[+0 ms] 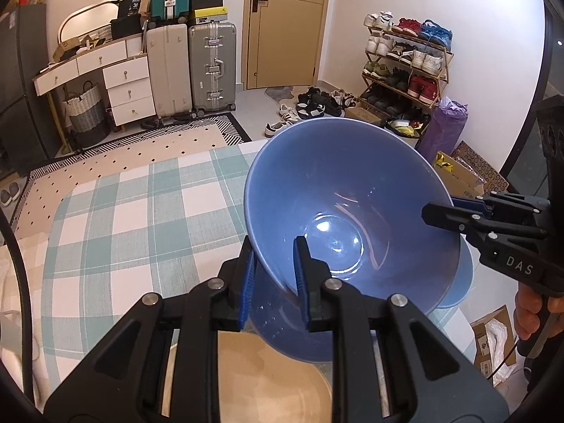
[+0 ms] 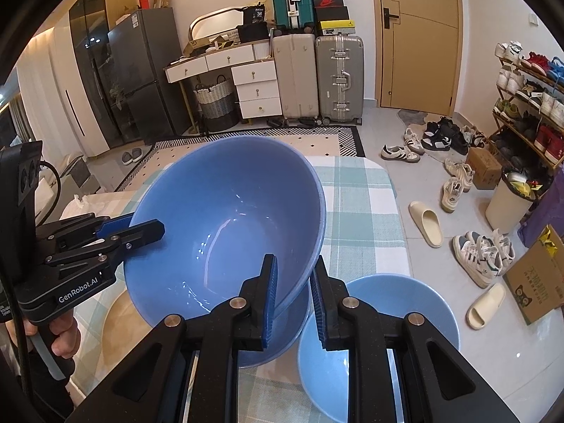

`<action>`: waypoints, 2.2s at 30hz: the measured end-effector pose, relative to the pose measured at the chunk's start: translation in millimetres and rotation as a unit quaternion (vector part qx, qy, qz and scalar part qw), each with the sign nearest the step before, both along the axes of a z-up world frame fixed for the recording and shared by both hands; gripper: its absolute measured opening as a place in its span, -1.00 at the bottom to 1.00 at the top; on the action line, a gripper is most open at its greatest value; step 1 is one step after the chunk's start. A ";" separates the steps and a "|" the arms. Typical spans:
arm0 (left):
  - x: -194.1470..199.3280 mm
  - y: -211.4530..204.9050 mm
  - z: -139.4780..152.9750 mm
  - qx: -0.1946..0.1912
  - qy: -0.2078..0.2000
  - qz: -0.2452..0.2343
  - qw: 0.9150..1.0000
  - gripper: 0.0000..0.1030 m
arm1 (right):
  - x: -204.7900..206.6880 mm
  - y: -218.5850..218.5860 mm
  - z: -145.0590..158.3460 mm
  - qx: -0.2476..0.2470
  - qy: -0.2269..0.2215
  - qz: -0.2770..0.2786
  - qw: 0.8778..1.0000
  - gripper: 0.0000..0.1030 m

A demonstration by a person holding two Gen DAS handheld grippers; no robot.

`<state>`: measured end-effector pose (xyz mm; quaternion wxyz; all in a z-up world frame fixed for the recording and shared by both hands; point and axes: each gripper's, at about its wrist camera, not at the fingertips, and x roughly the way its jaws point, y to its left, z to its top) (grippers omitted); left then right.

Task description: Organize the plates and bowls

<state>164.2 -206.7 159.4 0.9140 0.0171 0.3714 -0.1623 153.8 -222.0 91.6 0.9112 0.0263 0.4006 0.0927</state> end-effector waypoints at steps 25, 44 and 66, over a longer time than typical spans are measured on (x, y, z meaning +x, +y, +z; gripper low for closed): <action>0.2 -4.6 -39.0 0.019 0.020 0.001 1.000 -0.67 | 5.0 -6.1 -37.5 -0.004 0.032 0.006 0.999 -0.62; 20.7 7.2 -79.4 0.031 0.036 0.007 0.999 -0.68 | 14.2 -0.5 -63.6 -0.011 0.050 0.014 0.999 -0.62; 37.4 14.3 -116.6 0.066 0.036 0.015 0.997 -0.67 | 24.1 10.2 -95.5 -0.036 0.071 0.020 0.997 -0.61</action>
